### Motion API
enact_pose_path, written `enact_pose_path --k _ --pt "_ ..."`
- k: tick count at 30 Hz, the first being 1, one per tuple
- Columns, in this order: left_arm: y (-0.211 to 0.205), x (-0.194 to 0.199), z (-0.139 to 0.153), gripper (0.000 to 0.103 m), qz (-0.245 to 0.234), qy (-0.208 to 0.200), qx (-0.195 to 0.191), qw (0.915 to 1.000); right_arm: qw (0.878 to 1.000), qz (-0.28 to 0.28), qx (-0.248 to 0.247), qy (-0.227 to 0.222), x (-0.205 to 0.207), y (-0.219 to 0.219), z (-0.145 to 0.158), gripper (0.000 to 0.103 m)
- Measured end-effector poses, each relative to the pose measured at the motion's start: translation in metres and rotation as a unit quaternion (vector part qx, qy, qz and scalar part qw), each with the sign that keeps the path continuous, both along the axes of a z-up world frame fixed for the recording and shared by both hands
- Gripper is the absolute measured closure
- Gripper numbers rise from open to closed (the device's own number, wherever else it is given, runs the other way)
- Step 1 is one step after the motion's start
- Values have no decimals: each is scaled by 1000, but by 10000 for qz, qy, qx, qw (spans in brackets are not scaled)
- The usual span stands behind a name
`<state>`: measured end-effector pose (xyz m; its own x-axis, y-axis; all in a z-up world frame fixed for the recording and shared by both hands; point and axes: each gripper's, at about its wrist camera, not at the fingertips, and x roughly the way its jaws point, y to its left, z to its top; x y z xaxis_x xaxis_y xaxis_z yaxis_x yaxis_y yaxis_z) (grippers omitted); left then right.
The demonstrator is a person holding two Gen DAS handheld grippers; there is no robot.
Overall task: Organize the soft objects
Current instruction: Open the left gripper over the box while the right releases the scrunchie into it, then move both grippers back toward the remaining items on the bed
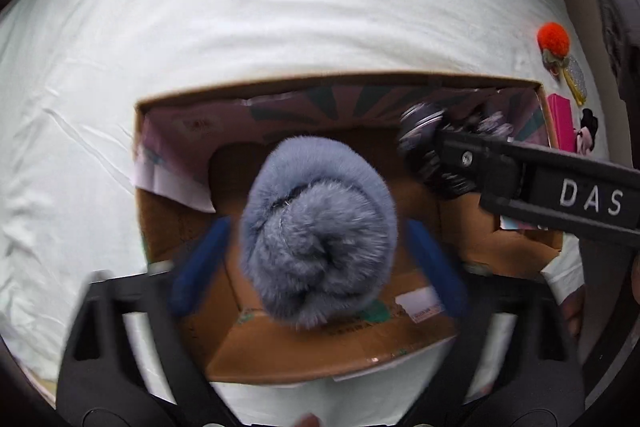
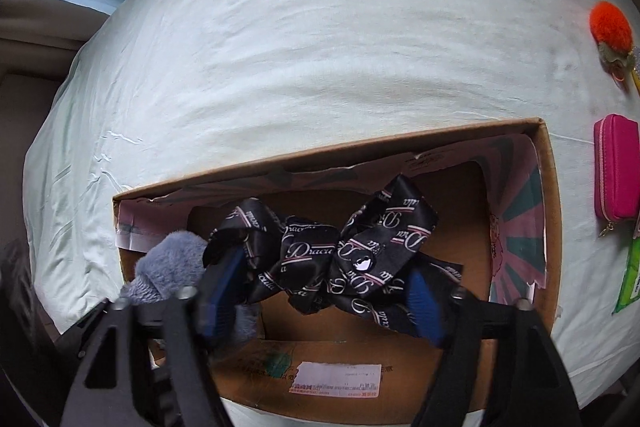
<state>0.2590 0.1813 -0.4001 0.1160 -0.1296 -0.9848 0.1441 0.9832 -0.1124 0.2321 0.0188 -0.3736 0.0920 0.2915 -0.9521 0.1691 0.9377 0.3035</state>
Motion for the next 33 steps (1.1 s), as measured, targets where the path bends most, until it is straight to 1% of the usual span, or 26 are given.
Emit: enact_pose_path --k 1,2,4,9,13,17,22,26,33 --pt "-3 1 4 0 -37 -100 102 9999 10000 29 -2 43 2 0 -2 5" --pt "-5 2 6 0 -91 -164 206 9996 9999 84 -18 103 3 -1 -4 1" --pt "-6 3 8 0 -175 -117 177 9996 9998 157 -50 110 4 -3 -4 1" --pt "3 -2 16 0 -76 -136 61 9999 9994 267 -184 -107 -4 -11 6 1" --pt "10 -10 24 0 -34 -206 49 9998 9991 312 -220 -192 -10 -11 14 1" --pt "13 -20 40 0 -58 -335 74 9994 9988 331 -195 -294 -18 -9 27 1" --pt "14 -34 67 0 -88 -577 79 9983 9967 456 -261 -615 -30 -4 58 1" --pt "18 -48 96 0 -67 -800 133 9967 9941 489 -328 -913 -45 -2 90 1" --pt "28 -80 157 0 169 -1284 112 9915 9827 629 -598 -1638 -81 -3 163 0"
